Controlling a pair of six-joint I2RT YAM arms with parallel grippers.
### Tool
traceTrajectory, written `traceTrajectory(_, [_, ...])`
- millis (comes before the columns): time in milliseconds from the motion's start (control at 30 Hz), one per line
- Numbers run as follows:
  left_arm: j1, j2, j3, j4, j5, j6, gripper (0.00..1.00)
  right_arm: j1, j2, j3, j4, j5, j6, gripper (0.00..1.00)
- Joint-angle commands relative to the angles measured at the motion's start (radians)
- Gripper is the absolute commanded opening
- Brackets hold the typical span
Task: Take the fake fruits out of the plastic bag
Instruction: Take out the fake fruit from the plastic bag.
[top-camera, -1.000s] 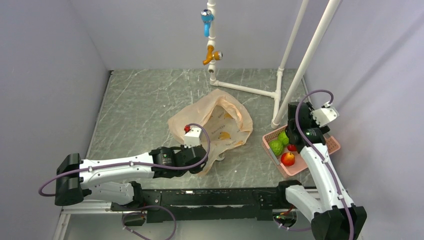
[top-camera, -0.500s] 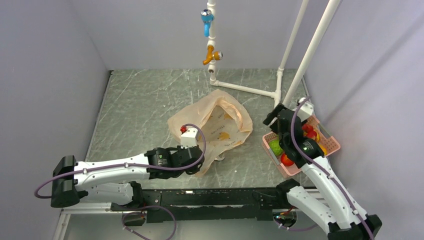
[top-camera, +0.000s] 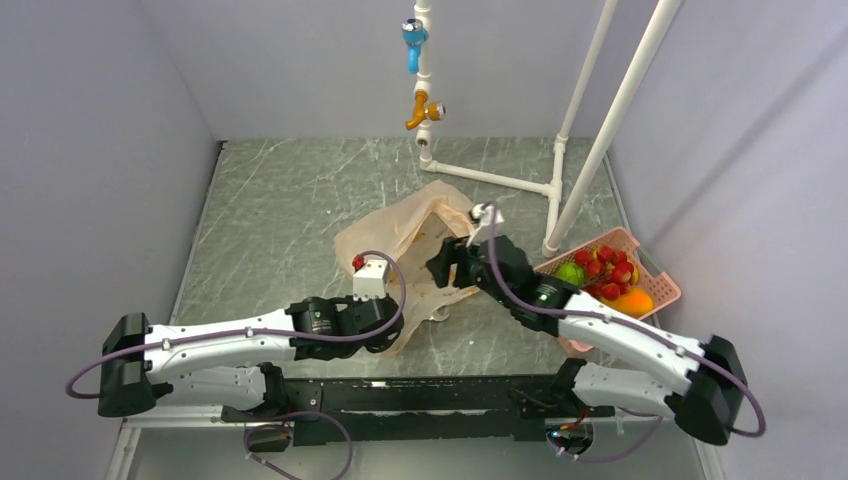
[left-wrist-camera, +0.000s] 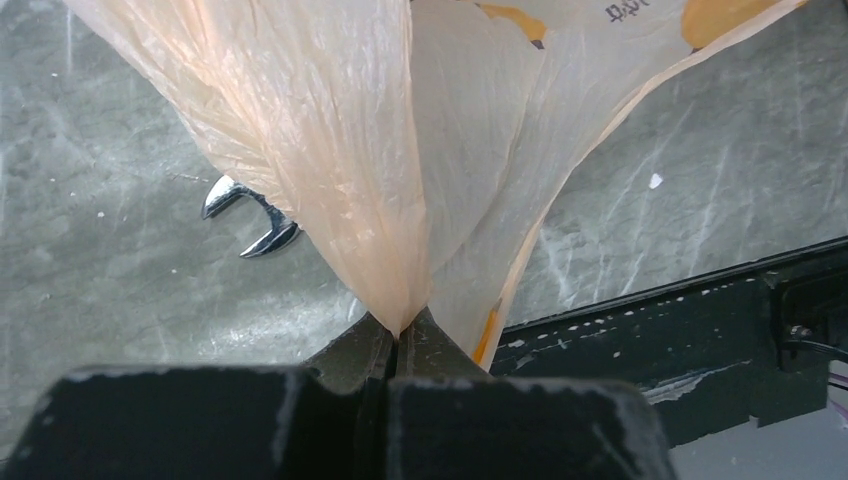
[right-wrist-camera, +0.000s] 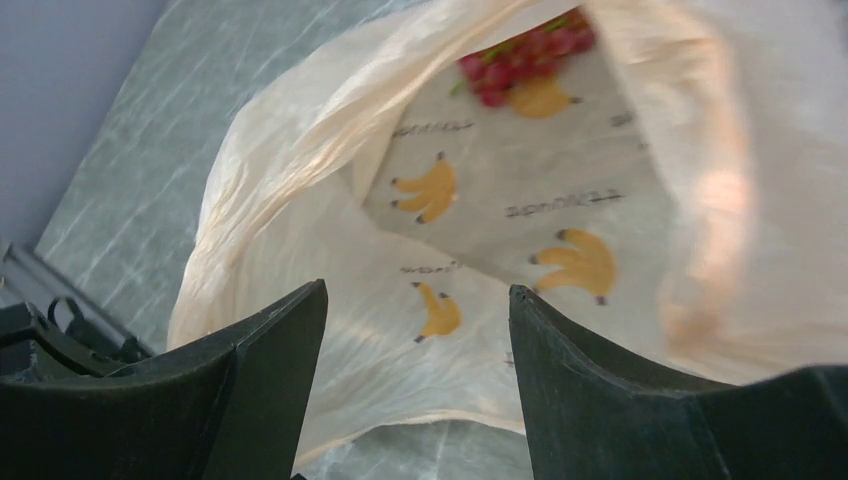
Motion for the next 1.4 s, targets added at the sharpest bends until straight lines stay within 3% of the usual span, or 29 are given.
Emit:
traceTrajectory(0, [0.001, -0.006, -0.029, -0.047, -0.004, -0.039, 0.00, 0.037, 0.133, 0.024, 0.187, -0.131, -0.038, 0.69])
traceTrajectory(200, [0.002, -0.036, -0.108, -0.026, 0.027, -0.087, 0.00, 0.040, 0.283, 0.000, 0.326, -0.093, 0.029, 0.66])
traceTrajectory(367, [0.002, -0.078, -0.125, -0.011, 0.027, -0.091, 0.00, 0.039, 0.426, 0.040, 0.384, 0.019, 0.103, 0.42])
traceTrajectory(467, [0.002, -0.092, -0.102, -0.025, 0.016, -0.081, 0.00, 0.040, 0.469, 0.075, 0.364, 0.061, 0.137, 0.33])
traceTrajectory(600, [0.002, -0.097, -0.052, -0.054, -0.010, -0.051, 0.00, 0.040, 0.420, 0.009, 0.469, -0.017, 0.058, 0.38])
traceTrajectory(700, [0.002, -0.094, -0.030, -0.072, -0.027, -0.044, 0.00, 0.041, 0.396, -0.016, 0.445, 0.009, 0.024, 0.42])
traceTrajectory(800, [0.002, -0.107, -0.019, -0.044, -0.024, -0.023, 0.00, 0.035, 0.427, -0.013, 0.415, 0.052, 0.033, 0.43])
traceTrajectory(967, [0.002, -0.128, 0.030, 0.016, -0.021, 0.031, 0.00, 0.009, 0.507, -0.035, 0.551, 0.010, 0.103, 0.42])
traceTrajectory(1133, [0.002, -0.102, 0.089, 0.023, -0.017, 0.087, 0.00, -0.057, 0.599, 0.048, 0.560, -0.036, 0.170, 0.43])
traceTrajectory(1367, [0.002, -0.067, 0.118, 0.070, 0.026, 0.118, 0.00, -0.187, 0.816, 0.305, 0.413, -0.237, 0.188, 0.51])
